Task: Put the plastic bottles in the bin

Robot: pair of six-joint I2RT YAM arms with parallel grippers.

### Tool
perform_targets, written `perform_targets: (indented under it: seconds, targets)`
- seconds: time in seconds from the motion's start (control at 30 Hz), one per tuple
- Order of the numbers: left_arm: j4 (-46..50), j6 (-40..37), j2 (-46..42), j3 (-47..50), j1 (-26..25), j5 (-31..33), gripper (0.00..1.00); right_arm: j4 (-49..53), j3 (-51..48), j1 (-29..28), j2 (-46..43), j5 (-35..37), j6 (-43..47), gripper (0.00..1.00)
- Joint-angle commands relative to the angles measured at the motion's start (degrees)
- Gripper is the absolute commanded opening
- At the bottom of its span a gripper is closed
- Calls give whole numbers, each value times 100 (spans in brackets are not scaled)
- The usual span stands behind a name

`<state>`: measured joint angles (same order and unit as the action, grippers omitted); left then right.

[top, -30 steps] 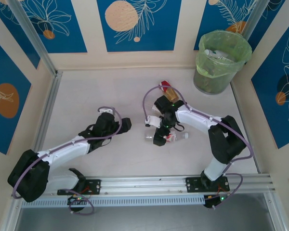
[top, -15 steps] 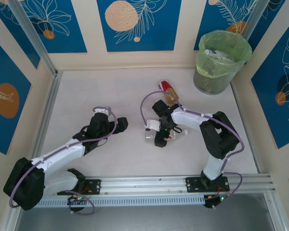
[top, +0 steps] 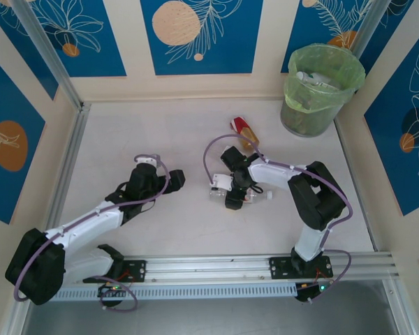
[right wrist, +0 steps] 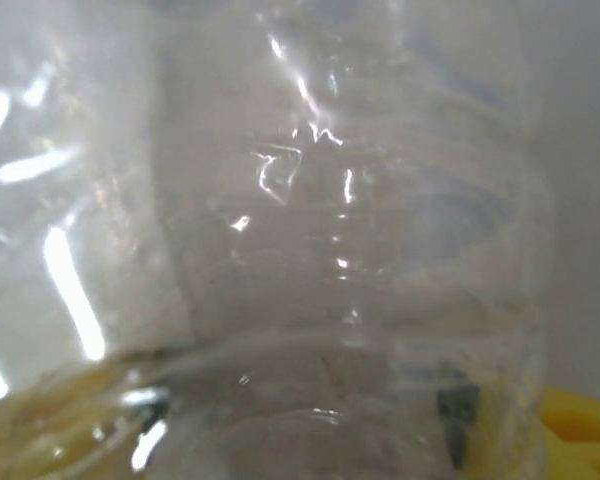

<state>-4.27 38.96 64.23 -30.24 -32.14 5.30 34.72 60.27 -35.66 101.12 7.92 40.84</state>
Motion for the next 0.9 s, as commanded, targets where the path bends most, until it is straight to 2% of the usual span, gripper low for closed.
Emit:
perform_targets:
  seconds: [0.0, 0.07, 0.27, 0.87]
  targets:
    - [-82, -73, 62, 2, 87, -66, 100, 211, 163, 28, 77, -270, -62, 64]
    - [-92, -73, 124, -32, 88, -97, 100, 339, 230, 63, 153, -229, -85, 59]
    - [-144, -57, 322, -134, 95, -201, 100, 185, 238, 111, 69, -178, -117, 59]
    - [-201, 27, 654, -248, 102, -198, 100, 220, 433, 291, -141, -633, -405, 47]
